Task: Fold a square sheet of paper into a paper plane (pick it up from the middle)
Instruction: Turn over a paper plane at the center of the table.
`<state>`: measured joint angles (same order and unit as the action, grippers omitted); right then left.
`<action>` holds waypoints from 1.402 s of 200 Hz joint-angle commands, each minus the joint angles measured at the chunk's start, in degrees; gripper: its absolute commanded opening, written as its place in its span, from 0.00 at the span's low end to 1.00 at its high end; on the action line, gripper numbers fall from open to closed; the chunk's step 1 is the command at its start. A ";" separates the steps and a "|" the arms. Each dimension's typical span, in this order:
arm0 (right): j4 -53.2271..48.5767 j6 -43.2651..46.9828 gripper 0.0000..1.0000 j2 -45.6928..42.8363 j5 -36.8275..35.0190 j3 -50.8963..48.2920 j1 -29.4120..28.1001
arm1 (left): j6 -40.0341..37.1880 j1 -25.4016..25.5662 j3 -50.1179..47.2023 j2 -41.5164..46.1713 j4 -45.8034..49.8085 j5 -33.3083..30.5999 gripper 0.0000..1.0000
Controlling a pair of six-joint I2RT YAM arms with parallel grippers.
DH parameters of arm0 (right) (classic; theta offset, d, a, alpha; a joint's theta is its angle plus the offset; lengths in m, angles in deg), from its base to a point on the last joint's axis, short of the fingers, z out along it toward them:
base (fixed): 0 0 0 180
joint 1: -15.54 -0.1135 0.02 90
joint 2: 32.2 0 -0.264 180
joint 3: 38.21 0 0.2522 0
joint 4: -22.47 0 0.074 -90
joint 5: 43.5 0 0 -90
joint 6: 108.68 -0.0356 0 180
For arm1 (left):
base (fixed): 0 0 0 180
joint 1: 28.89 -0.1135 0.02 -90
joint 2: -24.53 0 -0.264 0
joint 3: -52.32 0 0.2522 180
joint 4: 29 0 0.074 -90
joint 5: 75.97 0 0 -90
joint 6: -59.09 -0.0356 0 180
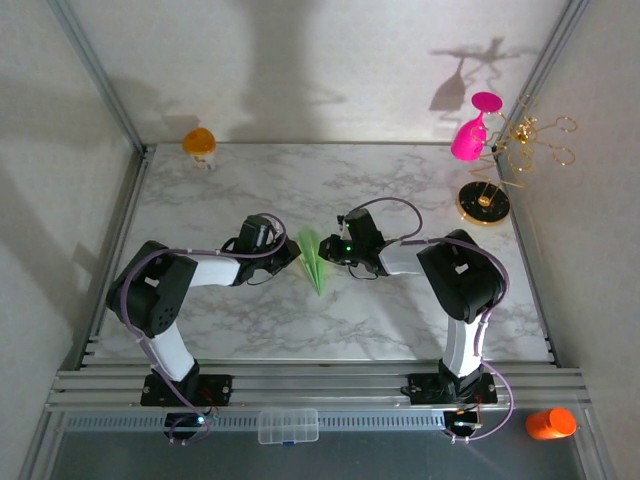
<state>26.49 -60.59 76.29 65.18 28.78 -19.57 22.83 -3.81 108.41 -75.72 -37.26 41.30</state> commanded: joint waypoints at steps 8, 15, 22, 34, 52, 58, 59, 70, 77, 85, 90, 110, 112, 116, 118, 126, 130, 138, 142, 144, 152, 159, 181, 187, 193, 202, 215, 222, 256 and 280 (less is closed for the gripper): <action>-0.73 0.70 0.00 -1.06 -3.39 0.77 0.46 | -1.40 -0.37 0.12 0.90 1.05 -0.34 0.00; 0.01 0.32 0.00 -1.90 -4.08 -0.03 0.44 | -1.10 -0.71 -0.48 1.84 0.44 -0.61 0.00; 0.65 -0.11 0.00 -2.84 -4.73 -0.91 0.50 | -0.91 -1.02 -1.19 2.87 -0.08 -0.83 0.00; 1.54 -0.60 0.00 -4.27 -5.64 -2.17 0.57 | -0.38 -1.33 -2.08 4.37 -0.51 -1.31 0.00; 2.22 -1.53 0.00 -5.59 -6.37 -3.34 0.57 | 0.93 -1.58 -3.57 5.43 -1.80 -1.67 0.00; 2.34 -2.00 0.00 -5.77 -6.39 -3.55 0.53 | 1.51 -1.53 -3.97 5.43 -2.28 -1.70 0.00; 2.34 -2.06 0.00 -5.80 -6.38 -3.56 0.55 | 1.61 -1.53 -4.07 5.47 -2.35 -1.70 0.00; 2.68 -2.89 0.00 -5.74 -6.28 -4.07 0.55 | 2.21 -1.66 -4.82 5.35 -2.88 -2.25 0.00; 3.25 -3.57 0.00 -5.70 -6.12 -4.51 0.57 | 2.61 -1.82 -5.18 5.28 -3.07 -2.63 0.00; 3.69 -4.41 0.00 -5.67 -6.15 -5.09 0.53 | 3.14 -1.88 -5.64 5.02 -3.35 -2.85 0.00; 3.96 -4.92 0.00 -5.57 -6.16 -5.38 0.52 | 3.42 -1.98 -5.88 4.91 -3.72 -3.05 0.00; 4.95 -6.41 0.00 -5.10 -6.17 -6.35 0.57 | 4.50 -1.97 -6.29 4.16 -3.74 -3.71 0.00; 5.04 -6.64 0.00 -4.99 -6.19 -6.44 0.51 | 4.61 -1.97 -6.29 4.09 -3.76 -3.71 0.00; 5.21 -6.96 0.00 -4.85 -6.20 -6.54 0.57 | 4.71 -1.97 -6.37 3.98 -3.82 -3.77 0.00; 5.24 -7.13 0.00 -4.73 -6.13 -6.62 0.57 | 4.84 -1.97 -6.42 3.94 -3.82 -3.79 0.00; 5.46 -7.63 0.00 -4.37 -6.11 -6.80 0.54 | 5.19 -1.97 -6.48 3.51 -4.06 -3.80 0.00; 5.44 -7.86 0.00 -4.21 -6.10 -6.82 0.53 | 5.28 -2.01 -6.52 3.39 -4.08 -3.74 0.00; 5.26 -8.32 0.00 -3.91 -6.15 -6.90 0.57 | 5.34 -1.97 -6.51 3.22 -4.08 -3.88 0.00; 5.16 -8.49 0.00 -3.84 -6.18 -6.96 0.56 | 5.41 -1.97 -6.49 3.07 -4.01 -3.83 0.00; 5.16 -8.53 0.00 -3.80 -6.19 -6.99 0.57 | 5.41 -1.99 -6.52 3.05 -4.00 -3.87 0.00; 5.00 -8.78 0.00 -3.71 -6.27 -7.00 0.57 | 5.41 -2.05 -6.55 2.96 -3.83 -3.96 0.00; 4.73 -8.88 0.01 -3.56 -6.35 -7.04 0.56 | 5.38 -2.05 -6.55 2.87 -3.69 -4.05 0.00; 2.88 -8.98 0.02 -2.93 -6.44 -6.19 0.64 | 5.07 -2.33 -6.55 2.54 -2.87 -4.37 0.00; 2.35 -9.06 0.02 -2.78 -6.42 -5.90 0.65 | 4.90 -2.47 -6.58 2.39 -2.84 -4.17 0.00; 1.82 -9.06 0.02 -2.59 -6.37 -5.63 0.69 | 4.80 -2.54 -6.47 2.26 -2.94 -3.90 0.00; 0.77 -9.07 0.02 -2.19 -6.30 -5.05 0.82 | 4.32 -2.67 -6.15 2.03 -2.66 -3.49 0.00; -1.05 -8.89 0.03 -1.73 -5.93 -3.98 0.94 | 3.14 -2.86 -5.24 1.66 -1.73 -2.73 0.00; -1.95 -8.80 0.04 -1.42 -5.60 -3.46 1.06 | 2.37 -2.84 -4.61 1.46 -1.05 -2.36 0.00; -2.84 -7.60 0.12 -0.88 -3.58 -2.14 1.43 | -1.36 -2.85 -2.05 0.67 2.16 -1.18 0.00; -2.85 -5.99 0.18 -1.05 -2.51 -1.59 2.01 | -4.49 -2.97 -0.10 0.32 5.71 -0.59 0.00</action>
<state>25.31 -68.61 74.63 61.09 25.61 -18.32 22.80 -6.23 105.66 -74.80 -36.03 39.42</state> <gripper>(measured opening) 0.161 0.051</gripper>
